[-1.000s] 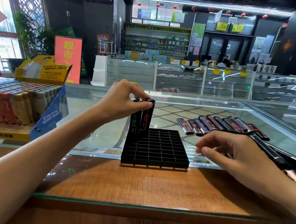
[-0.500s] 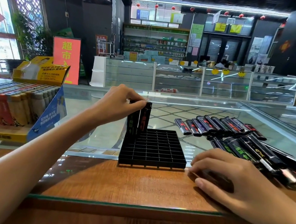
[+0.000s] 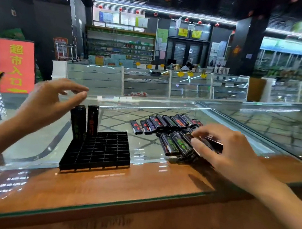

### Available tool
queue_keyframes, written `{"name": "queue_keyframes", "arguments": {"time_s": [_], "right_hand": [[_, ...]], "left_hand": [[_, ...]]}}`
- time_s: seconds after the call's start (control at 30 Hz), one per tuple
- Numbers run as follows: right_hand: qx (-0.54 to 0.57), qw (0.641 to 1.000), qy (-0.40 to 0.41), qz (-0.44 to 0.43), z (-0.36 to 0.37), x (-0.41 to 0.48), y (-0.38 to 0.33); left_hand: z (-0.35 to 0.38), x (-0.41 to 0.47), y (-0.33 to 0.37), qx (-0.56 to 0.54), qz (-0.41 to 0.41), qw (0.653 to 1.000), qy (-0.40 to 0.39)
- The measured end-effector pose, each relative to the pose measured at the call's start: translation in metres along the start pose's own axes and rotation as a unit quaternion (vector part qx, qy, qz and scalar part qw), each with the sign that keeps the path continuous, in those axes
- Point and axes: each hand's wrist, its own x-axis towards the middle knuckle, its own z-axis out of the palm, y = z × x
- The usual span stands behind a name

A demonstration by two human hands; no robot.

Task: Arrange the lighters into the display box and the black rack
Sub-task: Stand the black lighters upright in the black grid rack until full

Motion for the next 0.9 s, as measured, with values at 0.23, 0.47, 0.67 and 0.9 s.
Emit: {"name": "queue_keyframes", "arguments": {"time_s": [0.23, 0.47, 0.67, 0.9], "right_hand": [[-0.173, 0.923, -0.222, 0.262, -0.006, 0.043, 0.012], [-0.21, 0.868, -0.361, 0.27, 0.002, 0.069, 0.0], [-0.167, 0.873, -0.325, 0.325, 0.008, 0.07, 0.0], [-0.091, 0.899, -0.234, 0.358, 0.01, 0.074, 0.019]], "left_hand": [[0.008, 0.002, 0.022, 0.025, 0.042, 0.999, 0.012], [0.003, -0.011, 0.002, 0.054, 0.007, 0.998, -0.029], [-0.001, -0.01, 0.003, 0.003, -0.03, 0.999, -0.043], [-0.004, -0.012, 0.007, 0.007, -0.024, 0.999, -0.046]]}}
